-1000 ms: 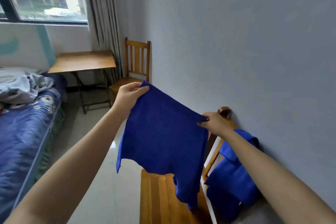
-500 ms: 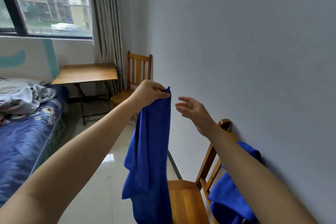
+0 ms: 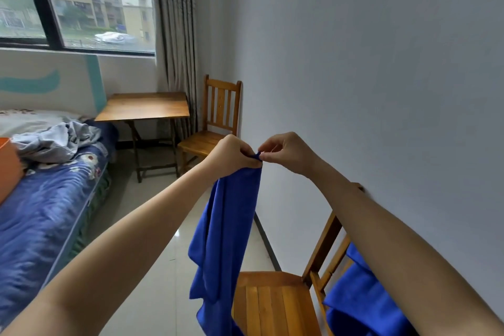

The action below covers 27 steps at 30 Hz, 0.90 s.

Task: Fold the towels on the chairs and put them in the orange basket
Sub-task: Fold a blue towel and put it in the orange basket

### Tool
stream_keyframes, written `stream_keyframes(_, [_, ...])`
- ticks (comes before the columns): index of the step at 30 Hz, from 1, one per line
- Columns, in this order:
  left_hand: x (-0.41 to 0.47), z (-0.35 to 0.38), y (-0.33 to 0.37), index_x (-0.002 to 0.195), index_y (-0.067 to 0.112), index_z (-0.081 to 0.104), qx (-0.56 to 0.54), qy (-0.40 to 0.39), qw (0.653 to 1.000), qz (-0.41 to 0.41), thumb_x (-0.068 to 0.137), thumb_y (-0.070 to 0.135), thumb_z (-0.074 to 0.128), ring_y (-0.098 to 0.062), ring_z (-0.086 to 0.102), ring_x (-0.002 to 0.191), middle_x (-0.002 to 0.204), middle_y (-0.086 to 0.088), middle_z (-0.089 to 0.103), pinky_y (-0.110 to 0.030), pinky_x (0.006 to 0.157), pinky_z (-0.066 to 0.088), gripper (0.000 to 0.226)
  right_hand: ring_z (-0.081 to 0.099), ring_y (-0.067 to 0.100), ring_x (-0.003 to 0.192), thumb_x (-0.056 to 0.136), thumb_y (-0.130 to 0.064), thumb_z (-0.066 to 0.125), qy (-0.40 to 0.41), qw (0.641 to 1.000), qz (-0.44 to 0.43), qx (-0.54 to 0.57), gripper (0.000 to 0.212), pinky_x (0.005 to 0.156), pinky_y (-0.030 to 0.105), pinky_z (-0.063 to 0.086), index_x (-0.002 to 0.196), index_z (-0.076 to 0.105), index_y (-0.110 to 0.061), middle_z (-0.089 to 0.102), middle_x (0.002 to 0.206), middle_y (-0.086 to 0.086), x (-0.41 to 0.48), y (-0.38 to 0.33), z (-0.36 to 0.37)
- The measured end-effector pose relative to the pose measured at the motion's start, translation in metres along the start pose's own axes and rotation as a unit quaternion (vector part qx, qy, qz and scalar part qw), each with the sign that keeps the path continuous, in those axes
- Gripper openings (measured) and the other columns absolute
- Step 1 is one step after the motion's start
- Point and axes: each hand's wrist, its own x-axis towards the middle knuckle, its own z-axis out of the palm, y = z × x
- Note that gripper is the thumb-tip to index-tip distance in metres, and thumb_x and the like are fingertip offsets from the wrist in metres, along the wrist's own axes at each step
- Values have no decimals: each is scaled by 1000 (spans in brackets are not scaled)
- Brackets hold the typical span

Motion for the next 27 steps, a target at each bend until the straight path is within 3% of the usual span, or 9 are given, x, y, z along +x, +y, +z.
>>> stream_keyframes(5, [-4, 2, -9, 99, 6, 70, -35, 1, 999, -16, 86, 19, 63, -11, 59, 76, 86, -3, 66, -14, 67, 44, 19, 48, 6, 62, 88, -7, 56, -30, 997, -10, -67, 6, 51, 3, 39, 84, 60, -6, 55, 73, 0, 9, -3, 2])
stream_keyframes(10, [-19, 16, -48, 102, 19, 54, -166, -83, 978, -95, 82, 7, 66, -19, 63, 91, 96, 0, 64, -26, 75, 54, 26, 46, 2, 42, 85, 1, 53, 123, 992, 27, 3, 24, 45, 12, 36, 69, 48, -16, 48, 60, -3, 24, 5, -20])
stream_keyframes(13, [-31, 17, -91, 90, 21, 54, -139, -126, 970, -153, 83, 4, 63, -17, 62, 88, 93, -1, 64, -22, 73, 51, 21, 45, 3, 29, 88, 3, 49, 197, 972, 81, 98, 26, 35, 17, 33, 69, 45, -14, 48, 60, 5, 27, 23, -46])
stream_keyframes(16, [-36, 11, -120, 84, 16, 57, -98, -128, 968, -192, 84, 1, 59, -18, 61, 84, 84, -2, 63, -20, 68, 47, 15, 54, 7, 32, 92, 0, 45, 210, 961, 130, 124, 23, 32, 17, 32, 72, 44, -13, 51, 67, 8, 26, 44, -62])
stream_keyframes(19, [-31, 1, -137, 84, 14, 61, -93, -91, 972, -194, 84, 1, 59, -23, 63, 89, 89, -6, 65, -30, 78, 52, 14, 59, 8, 37, 96, -7, 41, 217, 950, 183, 133, 20, 37, 17, 42, 77, 42, -15, 53, 78, 7, 25, 69, -69])
stream_keyframes(22, [-12, -14, -137, 85, 10, 64, -260, 9, 944, -204, 87, 5, 60, -25, 64, 89, 89, -10, 67, -40, 84, 52, 7, 62, 12, 44, 97, -11, 38, 225, 938, 226, 136, 7, 51, 24, 53, 92, 43, -11, 51, 87, 5, 32, 90, -78])
stream_keyframes(25, [20, -31, -127, 90, 10, 64, -339, 77, 915, -204, 90, 12, 58, -22, 63, 89, 88, -8, 66, -32, 75, 52, 6, 58, 18, 60, 96, -8, 37, 257, 930, 236, 116, 4, 59, 27, 49, 97, 41, -9, 48, 91, 4, 45, 103, -92])
stream_keyframes(27, [42, -40, -115, 95, 11, 62, -386, 104, 894, -204, 91, 16, 57, -20, 64, 90, 92, -7, 66, -32, 78, 52, 8, 54, 17, 67, 94, -7, 38, 295, 921, 227, 111, 6, 60, 25, 45, 93, 42, -11, 49, 97, 7, 55, 109, -103])
